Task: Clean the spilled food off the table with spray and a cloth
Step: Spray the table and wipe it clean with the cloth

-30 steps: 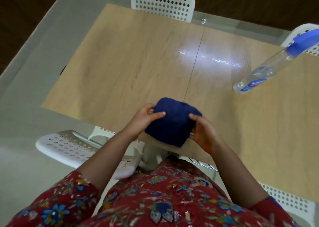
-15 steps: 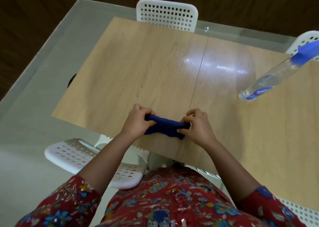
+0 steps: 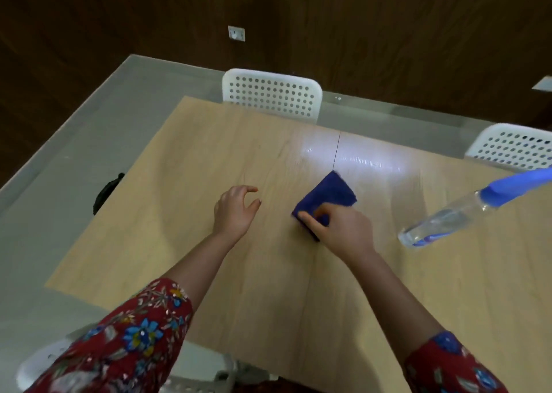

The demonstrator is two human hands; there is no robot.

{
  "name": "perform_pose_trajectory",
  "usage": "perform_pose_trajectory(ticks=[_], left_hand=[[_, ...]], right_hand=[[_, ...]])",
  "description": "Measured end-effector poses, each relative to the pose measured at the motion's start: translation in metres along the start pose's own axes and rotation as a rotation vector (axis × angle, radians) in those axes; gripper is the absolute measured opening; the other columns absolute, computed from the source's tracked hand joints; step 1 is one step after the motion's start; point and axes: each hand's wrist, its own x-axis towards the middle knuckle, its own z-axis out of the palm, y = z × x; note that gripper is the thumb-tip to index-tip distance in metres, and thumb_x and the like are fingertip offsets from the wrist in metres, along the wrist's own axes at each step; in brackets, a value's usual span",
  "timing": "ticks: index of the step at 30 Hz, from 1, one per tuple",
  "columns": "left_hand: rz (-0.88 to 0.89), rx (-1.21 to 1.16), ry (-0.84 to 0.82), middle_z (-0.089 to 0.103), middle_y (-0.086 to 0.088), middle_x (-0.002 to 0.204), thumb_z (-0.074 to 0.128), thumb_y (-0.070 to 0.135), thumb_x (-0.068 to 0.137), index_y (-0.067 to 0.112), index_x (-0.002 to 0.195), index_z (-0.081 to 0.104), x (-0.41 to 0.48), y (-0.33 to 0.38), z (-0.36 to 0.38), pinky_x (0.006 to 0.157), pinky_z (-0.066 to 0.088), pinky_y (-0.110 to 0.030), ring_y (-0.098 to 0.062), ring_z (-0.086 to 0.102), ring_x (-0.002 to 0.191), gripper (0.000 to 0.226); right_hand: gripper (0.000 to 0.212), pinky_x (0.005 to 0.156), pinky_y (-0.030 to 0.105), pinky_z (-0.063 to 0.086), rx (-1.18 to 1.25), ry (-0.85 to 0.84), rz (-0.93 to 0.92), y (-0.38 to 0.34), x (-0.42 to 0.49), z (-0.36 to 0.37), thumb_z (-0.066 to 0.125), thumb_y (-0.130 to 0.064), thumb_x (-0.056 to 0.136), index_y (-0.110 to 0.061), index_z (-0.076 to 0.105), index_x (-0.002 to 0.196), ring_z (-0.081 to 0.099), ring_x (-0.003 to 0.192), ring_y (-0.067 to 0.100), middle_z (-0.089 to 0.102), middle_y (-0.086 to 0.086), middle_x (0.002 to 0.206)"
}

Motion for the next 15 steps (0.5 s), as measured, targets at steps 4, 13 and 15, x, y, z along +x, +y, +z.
perform_pose_trajectory(ticks=[4, 13, 15], left_hand=[[0.016, 0.135, 0.034, 0.056, -0.003, 0.132, 0.061, 0.03, 0.091, 0.02, 0.123, 0.06, 0.037, -0.018, 0.008, 0.103, 0.031, -0.039, -0.024, 0.046, 0.125, 0.033], [0.02, 0.401, -0.008, 0.03, 0.002, 0.157, 0.022, 0.057, 0.089, 0.024, 0.149, 0.033, 0.112, -0.082, 0.005, 0.116, 0.013, -0.046, -0.02, 0.023, 0.146, 0.069], [0.005, 0.407, 0.002, 0.023, 0.005, 0.159, 0.02, 0.06, 0.089, 0.028, 0.151, 0.027, 0.117, -0.092, 0.011, 0.117, 0.009, -0.045, -0.017, 0.016, 0.148, 0.071]], right_hand=[[0.046, 0.107, 0.042, 0.036, 0.128, 0.059, 0.178, -0.003, 0.059, 0.051, 0.031, -0.043, 0.101, -0.022, 0.046, 0.14, 0.04, 0.134, 0.02, 0.044, 0.001, 0.147], [0.058, 0.116, 0.059, -0.006, 0.039, 0.014, 0.248, 0.019, 0.108, 0.101, 0.026, -0.035, 0.102, -0.031, 0.001, 0.155, -0.006, 0.149, 0.016, 0.001, -0.013, 0.161], [0.058, 0.116, 0.059, -0.003, 0.044, 0.063, 0.304, 0.035, 0.156, 0.098, 0.031, -0.034, 0.1, -0.026, 0.011, 0.155, 0.0, 0.15, 0.016, 0.012, -0.007, 0.162]])
